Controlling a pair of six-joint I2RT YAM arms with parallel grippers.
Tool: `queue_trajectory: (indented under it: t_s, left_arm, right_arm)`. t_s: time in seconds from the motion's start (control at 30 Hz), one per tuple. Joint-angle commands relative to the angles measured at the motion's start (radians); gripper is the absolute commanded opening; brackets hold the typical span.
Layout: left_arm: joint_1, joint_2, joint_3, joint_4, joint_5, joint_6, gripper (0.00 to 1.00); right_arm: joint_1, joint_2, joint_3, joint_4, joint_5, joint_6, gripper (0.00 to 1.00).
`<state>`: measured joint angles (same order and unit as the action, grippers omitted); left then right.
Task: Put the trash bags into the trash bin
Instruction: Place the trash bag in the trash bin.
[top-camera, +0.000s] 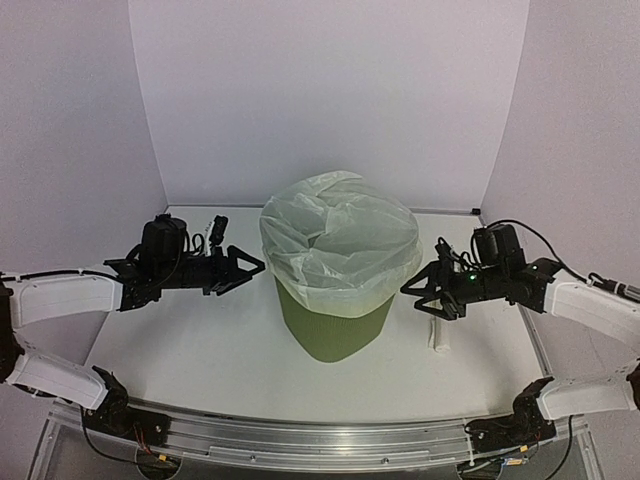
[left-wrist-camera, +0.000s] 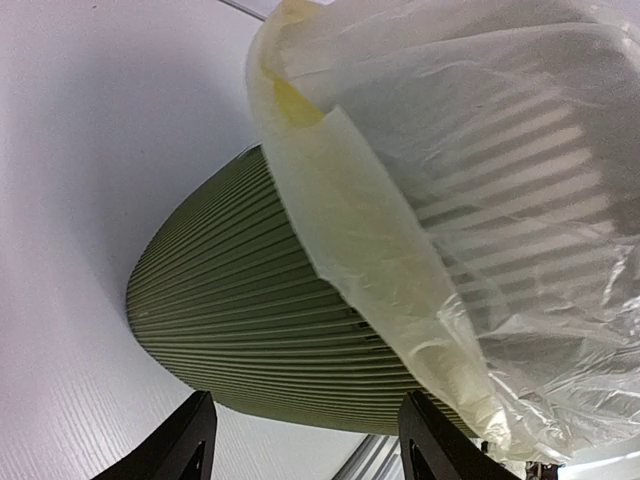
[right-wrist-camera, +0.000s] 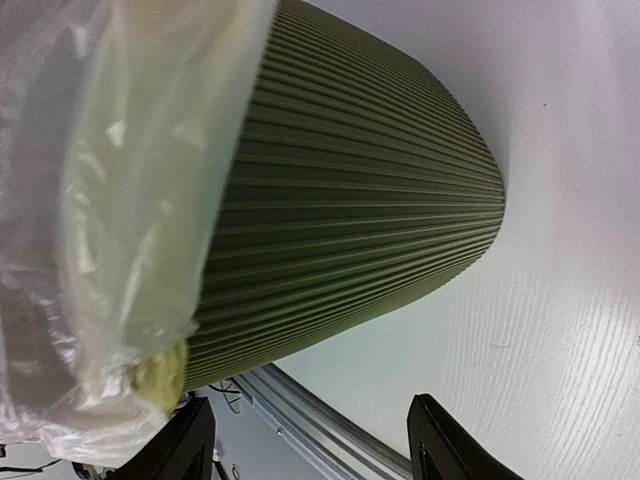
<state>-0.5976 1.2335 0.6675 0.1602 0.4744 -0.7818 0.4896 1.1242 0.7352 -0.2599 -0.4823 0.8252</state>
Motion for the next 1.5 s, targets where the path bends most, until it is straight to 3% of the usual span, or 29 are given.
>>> queue_trajectory:
  t_s: [0.0, 0.17, 0.33, 0.53, 0.93, 1.47]
  left_arm:
    - [-0.004, 0.011, -0.008, 0.013, -0.033, 0.021, 0.61]
    - [-0.005, 0.004, -0.002, -0.056, -0.062, 0.039, 0.61]
    - [-0.004, -0.12, -0.011, -0.061, -0.029, 0.021, 0.65]
    - [-0.005, -0.236, -0.096, 0.081, 0.075, -0.049, 0.72]
    - [-0.038, -0.079, -0.112, 0.363, 0.171, -0.15, 0.69]
    - [-0.06, -0.024, -0.061, 0.336, 0.16, -0.181, 0.57]
  right_arm:
    - [0.003, 0.026, -0.002, 0.006, 0.06, -0.071, 0.63]
    - [0.003, -0.062, 0.026, -0.009, 0.041, -0.111, 0.65]
    - [0.004, -0.162, 0.043, -0.01, -0.033, -0.125, 0.7]
    - [0.003, -0.195, 0.06, -0.009, 0.011, -0.127, 0.71]
    - [0.003, -0.16, 0.1, -0.009, 0.091, -0.138, 0.71]
    - [0.003, -0.173, 0.079, -0.009, 0.169, -0.136, 0.71]
